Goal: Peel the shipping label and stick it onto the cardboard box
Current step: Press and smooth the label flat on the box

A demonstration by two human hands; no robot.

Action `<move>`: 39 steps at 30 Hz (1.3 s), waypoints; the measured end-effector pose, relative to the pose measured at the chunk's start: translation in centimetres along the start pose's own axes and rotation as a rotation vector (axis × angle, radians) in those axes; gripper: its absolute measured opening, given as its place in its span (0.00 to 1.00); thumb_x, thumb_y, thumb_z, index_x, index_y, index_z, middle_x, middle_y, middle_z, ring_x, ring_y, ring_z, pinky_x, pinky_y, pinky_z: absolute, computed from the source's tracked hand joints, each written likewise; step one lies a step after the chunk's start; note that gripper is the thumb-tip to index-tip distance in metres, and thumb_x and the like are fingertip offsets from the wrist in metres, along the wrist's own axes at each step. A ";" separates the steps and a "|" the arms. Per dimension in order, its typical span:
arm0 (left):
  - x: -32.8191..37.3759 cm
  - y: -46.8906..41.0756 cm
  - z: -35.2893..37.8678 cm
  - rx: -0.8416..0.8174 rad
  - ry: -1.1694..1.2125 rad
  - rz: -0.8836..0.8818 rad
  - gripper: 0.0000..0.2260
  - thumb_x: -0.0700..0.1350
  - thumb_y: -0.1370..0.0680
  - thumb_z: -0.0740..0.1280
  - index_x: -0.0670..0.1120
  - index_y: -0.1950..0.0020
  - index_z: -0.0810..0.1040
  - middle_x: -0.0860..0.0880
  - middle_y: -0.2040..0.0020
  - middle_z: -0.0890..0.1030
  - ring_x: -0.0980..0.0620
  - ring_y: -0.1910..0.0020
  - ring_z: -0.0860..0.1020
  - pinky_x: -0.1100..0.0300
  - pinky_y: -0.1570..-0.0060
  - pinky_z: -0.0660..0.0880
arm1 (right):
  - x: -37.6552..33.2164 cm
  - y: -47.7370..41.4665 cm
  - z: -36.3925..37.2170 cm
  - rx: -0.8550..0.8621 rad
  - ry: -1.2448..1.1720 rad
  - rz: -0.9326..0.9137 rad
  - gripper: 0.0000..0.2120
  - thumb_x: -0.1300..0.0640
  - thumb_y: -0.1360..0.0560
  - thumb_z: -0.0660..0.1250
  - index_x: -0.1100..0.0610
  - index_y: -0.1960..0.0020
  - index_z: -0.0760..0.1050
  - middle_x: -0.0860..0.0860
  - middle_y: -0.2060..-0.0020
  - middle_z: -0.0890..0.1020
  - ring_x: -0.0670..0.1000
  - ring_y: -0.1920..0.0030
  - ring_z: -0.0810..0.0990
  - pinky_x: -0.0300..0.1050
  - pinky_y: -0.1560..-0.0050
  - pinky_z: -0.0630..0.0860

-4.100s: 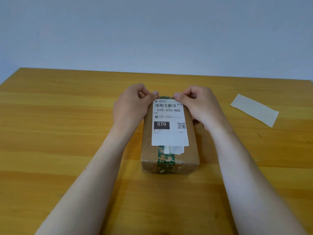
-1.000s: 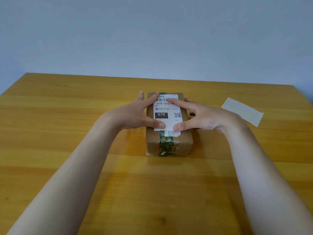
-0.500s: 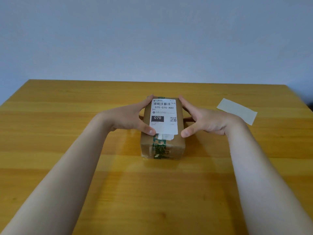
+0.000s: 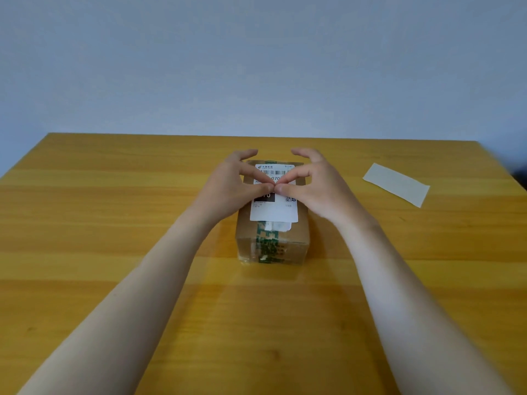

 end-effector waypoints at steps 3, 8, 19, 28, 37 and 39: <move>-0.2 0.2 0.2 -0.021 0.028 -0.034 0.06 0.50 0.24 0.79 0.56 0.48 0.90 0.55 0.18 0.68 0.52 0.20 0.64 0.53 0.30 0.69 | 0.1 0.3 -0.1 -0.003 -0.003 0.040 0.05 0.50 0.27 0.80 0.45 0.51 0.89 0.43 0.18 0.64 0.50 0.18 0.59 0.50 0.29 0.60; -0.1 0.3 0.5 -0.181 0.002 -0.105 0.12 0.53 0.25 0.79 0.64 0.43 0.87 0.54 0.13 0.54 0.48 0.16 0.56 0.47 0.27 0.70 | 0.6 0.8 -0.3 -0.048 -0.007 0.112 0.14 0.46 0.30 0.82 0.42 0.45 0.88 0.41 0.15 0.52 0.48 0.15 0.51 0.57 0.21 0.56; -2.2 0.6 1.2 -0.291 0.016 -0.238 0.35 0.60 0.35 0.82 0.72 0.30 0.77 0.47 0.14 0.57 0.55 0.15 0.53 0.51 0.25 0.63 | 2.3 1.5 0.8 -0.293 -0.061 0.224 0.36 0.41 0.36 0.84 0.29 0.30 0.76 0.41 0.15 0.41 0.56 0.15 0.50 0.60 0.21 0.60; -1.6 1.0 1.4 -0.455 -0.097 -0.231 0.46 0.59 0.29 0.79 0.71 0.18 0.55 0.48 0.13 0.52 0.55 0.14 0.44 0.45 0.20 0.52 | 2.3 0.7 0.8 -0.390 -0.001 0.197 0.53 0.39 0.41 0.84 0.33 0.20 0.64 0.41 0.15 0.41 0.56 0.15 0.53 0.61 0.20 0.59; -2.3 0.5 1.0 -0.600 -0.251 -0.253 0.55 0.59 0.28 0.79 0.70 0.17 0.40 0.57 0.15 0.58 0.48 0.18 0.61 0.55 0.32 0.63 | 3.0 0.3 0.9 -0.492 0.038 0.158 0.61 0.42 0.38 0.84 0.35 0.16 0.50 0.38 0.15 0.46 0.47 0.16 0.51 0.51 0.19 0.54; -2.6 0.3 1.0 -0.630 -0.269 -0.261 0.57 0.62 0.30 0.80 0.72 0.19 0.39 0.58 0.15 0.57 0.47 0.19 0.63 0.52 0.29 0.67 | 3.3 0.4 0.8 -0.493 0.018 0.163 0.62 0.43 0.37 0.85 0.35 0.16 0.48 0.38 0.15 0.49 0.46 0.16 0.52 0.48 0.20 0.55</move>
Point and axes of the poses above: each hand's wrist, its own y-axis away from the middle knuckle, its own z-axis out of the palm, x = y × z, the point moved 8 cm from there along -y, towards the middle knuckle
